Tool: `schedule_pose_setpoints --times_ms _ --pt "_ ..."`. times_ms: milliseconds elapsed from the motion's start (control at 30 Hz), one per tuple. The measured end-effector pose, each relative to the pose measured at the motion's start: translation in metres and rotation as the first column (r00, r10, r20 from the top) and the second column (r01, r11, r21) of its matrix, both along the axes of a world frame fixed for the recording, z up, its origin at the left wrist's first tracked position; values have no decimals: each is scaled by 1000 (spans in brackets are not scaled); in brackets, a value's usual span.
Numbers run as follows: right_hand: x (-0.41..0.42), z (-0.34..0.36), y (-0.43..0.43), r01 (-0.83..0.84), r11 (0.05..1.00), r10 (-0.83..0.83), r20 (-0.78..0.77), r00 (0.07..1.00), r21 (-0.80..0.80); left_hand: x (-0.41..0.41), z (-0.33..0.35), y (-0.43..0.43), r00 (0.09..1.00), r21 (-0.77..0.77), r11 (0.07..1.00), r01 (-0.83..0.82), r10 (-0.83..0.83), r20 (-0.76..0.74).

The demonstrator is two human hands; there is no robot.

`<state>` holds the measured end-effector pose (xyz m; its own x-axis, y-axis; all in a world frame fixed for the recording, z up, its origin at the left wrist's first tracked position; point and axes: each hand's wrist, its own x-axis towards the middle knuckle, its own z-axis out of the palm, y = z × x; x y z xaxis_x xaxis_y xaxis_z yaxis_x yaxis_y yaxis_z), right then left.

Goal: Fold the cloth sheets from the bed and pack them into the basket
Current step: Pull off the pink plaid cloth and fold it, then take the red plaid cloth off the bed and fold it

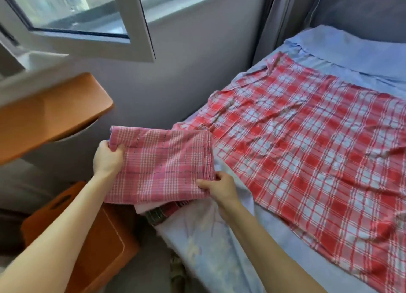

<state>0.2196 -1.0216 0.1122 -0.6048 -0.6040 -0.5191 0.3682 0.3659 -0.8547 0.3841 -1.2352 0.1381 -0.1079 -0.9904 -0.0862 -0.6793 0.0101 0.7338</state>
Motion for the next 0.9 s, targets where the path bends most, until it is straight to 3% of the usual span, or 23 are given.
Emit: schedule_pose_setpoints --times_ms 133,233,300,367,467,600,733,900 --pt "21 -24 -95 -5 997 3 24 1000 79 -5 -5 -102 976 10 998 57 -58 208" --pt "27 -57 -116 -13 966 2 44 999 259 -12 -40 -128 877 109 974 200 -228 424" --pt "21 -76 -123 -107 925 98 45 994 363 -25 -62 -133 801 200 940 276 -340 494" --pt "9 -77 -127 -228 893 231 41 972 388 -40 -75 -130 777 152 936 319 -350 523" --pt "-14 -71 -131 -395 822 408 59 911 410 -72 -82 -131 848 -49 945 325 -268 458" --pt "-49 -58 -135 -580 722 576 138 806 377 -133 -101 -154 857 -26 927 373 -333 394" --pt "-93 -59 -134 -415 793 433 67 899 446 -193 -135 -188 801 179 903 391 -429 418" --pt "-154 -75 -124 -229 829 278 -20 960 510 -244 -192 -222 764 505 824 259 -494 415"
